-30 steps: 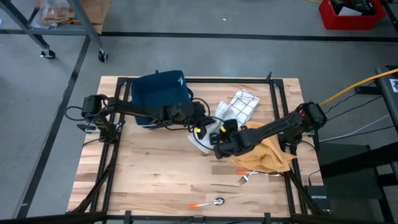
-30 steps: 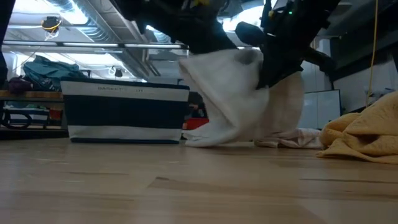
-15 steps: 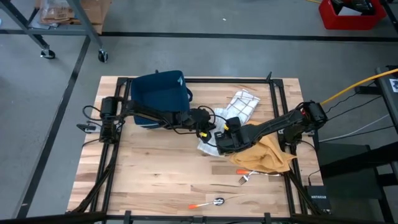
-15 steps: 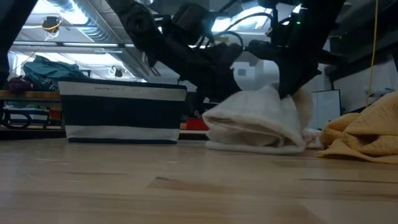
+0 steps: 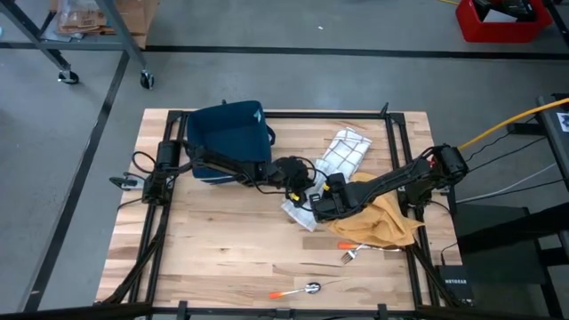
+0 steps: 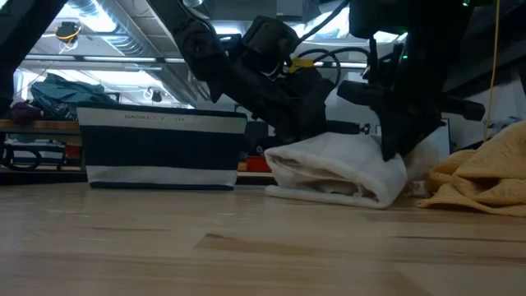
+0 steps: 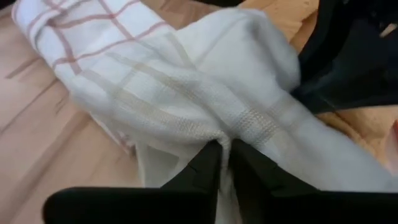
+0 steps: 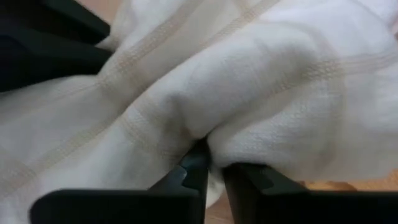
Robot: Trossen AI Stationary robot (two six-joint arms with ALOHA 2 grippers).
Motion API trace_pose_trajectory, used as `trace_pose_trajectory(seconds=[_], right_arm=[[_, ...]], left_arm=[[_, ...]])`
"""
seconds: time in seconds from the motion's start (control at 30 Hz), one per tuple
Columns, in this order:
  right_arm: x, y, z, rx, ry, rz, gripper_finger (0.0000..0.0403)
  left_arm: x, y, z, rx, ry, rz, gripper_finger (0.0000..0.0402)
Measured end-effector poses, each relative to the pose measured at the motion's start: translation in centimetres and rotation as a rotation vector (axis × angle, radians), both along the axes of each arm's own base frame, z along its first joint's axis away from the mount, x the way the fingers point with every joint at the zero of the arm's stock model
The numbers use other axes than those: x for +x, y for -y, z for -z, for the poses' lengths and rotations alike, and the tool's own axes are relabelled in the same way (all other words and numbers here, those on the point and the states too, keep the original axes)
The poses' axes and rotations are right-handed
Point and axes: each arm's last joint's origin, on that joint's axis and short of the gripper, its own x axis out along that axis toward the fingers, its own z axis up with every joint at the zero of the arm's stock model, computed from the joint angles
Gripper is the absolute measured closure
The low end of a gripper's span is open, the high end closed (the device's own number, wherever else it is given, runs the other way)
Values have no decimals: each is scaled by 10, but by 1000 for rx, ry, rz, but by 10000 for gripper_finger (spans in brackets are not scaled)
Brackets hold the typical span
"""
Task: Fold towel
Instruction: Stack the left white patterned towel on the right white patterned towel
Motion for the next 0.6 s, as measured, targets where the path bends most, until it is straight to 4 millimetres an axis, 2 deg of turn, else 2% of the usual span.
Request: trace_pose_trajectory(seconds=[0.27,0.43,0.6], right_arm=[[0,-1,1,47,-9,-3,291],[1,-2,0,79,-13,-6,273],[4,-3,-4,84,3,-7,276]], left_arm=[[-2,-7,-3,7,1,-38,284],[-6,-9,-25,-50,64,-77,250],[-13,-8,-47,-105,85,-91,239]])
